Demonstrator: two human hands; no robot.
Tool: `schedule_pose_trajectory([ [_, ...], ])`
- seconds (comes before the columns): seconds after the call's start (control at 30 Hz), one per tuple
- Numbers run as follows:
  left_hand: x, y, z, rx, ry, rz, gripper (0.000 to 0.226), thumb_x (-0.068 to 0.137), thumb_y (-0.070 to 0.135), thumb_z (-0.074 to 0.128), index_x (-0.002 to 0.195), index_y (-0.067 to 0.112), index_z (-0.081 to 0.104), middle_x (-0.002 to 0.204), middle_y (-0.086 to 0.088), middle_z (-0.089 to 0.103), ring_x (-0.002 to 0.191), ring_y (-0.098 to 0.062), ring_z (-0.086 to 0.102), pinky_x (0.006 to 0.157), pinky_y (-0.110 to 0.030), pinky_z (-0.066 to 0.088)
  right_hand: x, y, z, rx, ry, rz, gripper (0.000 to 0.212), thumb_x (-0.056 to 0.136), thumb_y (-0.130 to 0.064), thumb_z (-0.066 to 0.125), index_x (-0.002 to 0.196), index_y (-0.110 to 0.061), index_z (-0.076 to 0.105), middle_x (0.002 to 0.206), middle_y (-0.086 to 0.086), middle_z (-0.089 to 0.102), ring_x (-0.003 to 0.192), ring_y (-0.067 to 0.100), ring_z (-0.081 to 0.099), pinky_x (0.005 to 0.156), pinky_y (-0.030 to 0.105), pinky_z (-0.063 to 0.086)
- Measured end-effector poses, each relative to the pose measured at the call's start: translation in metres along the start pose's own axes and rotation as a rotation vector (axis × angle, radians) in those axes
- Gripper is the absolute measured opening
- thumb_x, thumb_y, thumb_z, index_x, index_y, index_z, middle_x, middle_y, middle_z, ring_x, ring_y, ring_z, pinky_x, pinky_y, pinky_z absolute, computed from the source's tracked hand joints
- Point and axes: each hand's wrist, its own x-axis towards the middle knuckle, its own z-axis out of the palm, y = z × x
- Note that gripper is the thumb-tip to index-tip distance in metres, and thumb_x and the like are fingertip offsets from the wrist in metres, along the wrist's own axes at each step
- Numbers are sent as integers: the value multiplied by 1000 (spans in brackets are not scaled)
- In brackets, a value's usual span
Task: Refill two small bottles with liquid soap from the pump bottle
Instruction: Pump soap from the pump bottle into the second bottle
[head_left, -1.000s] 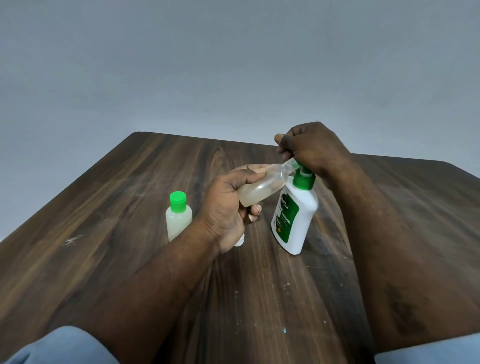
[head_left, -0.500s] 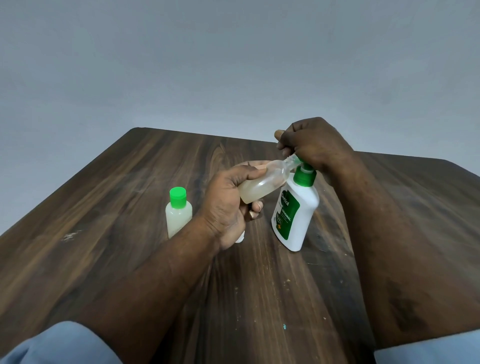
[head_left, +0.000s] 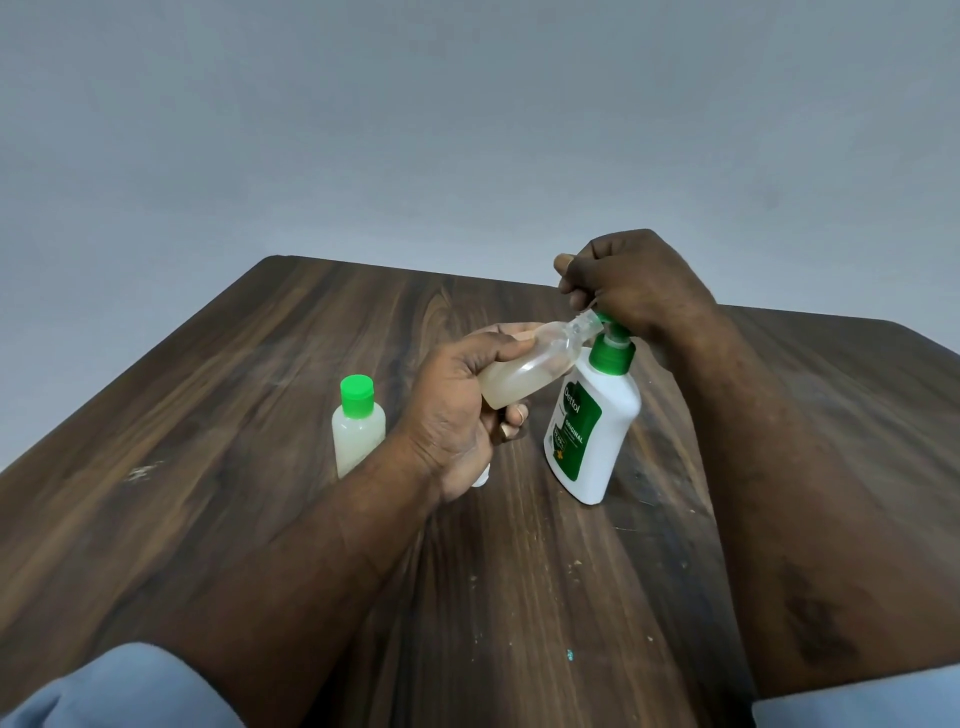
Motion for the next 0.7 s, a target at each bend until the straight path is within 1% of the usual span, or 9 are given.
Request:
schedule_pose_trajectory([
  [0.07,0,0,0,-1,4,-1,54,77,28,64,125,3,67,114,-27,65,46,-13,45,42,-22,35,-1,0,2,-3,-17,2,28,96,-23,72,68,-16,73,61,-6,70,65,11,67,70,33,55],
  [0.13,0,0,0,-2,9,1,53,76,28,64,124,4,68,112,-25,65,46,-12,45,42,-22,35,-1,1,2,14,-18,-3,31,96,-26,73,66,-17,71,63,-3,70,74,19,73,78,38,58],
  [0.17,0,0,0,0,11,2,52,76,28,64,123,4,69,112,-24,66,46,-12,45,42,-22,35,-2,1,2,21,-15,-5,32,96,-27,74,66,-17,71,63,-3,70,73,20,73,79,38,58],
  [0.23,0,0,1,6,12,1,50,77,28,65,121,6,70,113,-25,66,46,-12,45,43,-23,35,-2,2,2,17,-6,-6,30,97,-29,73,69,-16,72,62,-3,69,62,12,65,70,33,55],
  [0.33,0,0,1,4,5,-4,52,77,28,64,123,4,69,115,-25,67,47,-13,45,43,-23,35,-2,1,0,13,15,-10,29,98,-26,71,71,-15,73,62,-4,69,62,7,66,63,25,51],
  [0.4,-1,1,0,-3,5,-5,54,77,27,64,124,3,69,115,-27,66,47,-13,45,43,-22,35,-2,-1,-2,14,30,-24,28,99,-25,70,74,-14,73,60,-6,68,53,2,60,53,18,47],
  [0.47,-1,1,0,-9,11,-6,54,77,28,65,125,3,69,117,-33,64,47,-13,46,43,-23,36,-2,-1,-2,13,37,-29,27,99,-25,69,76,-13,74,58,-7,68,47,-1,57,49,17,44],
  [0.6,-1,2,0,-7,16,-1,55,77,28,66,125,2,69,125,-39,62,46,-13,46,43,-23,36,-2,0,2,21,-1,-3,25,98,-22,70,76,-13,74,57,-9,68,49,0,58,58,22,48],
  [0.7,-1,3,1,-3,21,0,55,76,28,65,125,2,69,114,-36,63,46,-13,46,42,-22,36,-2,2,2,41,-22,-9,29,99,-28,72,74,-14,73,60,-6,68,54,7,58,65,28,51],
])
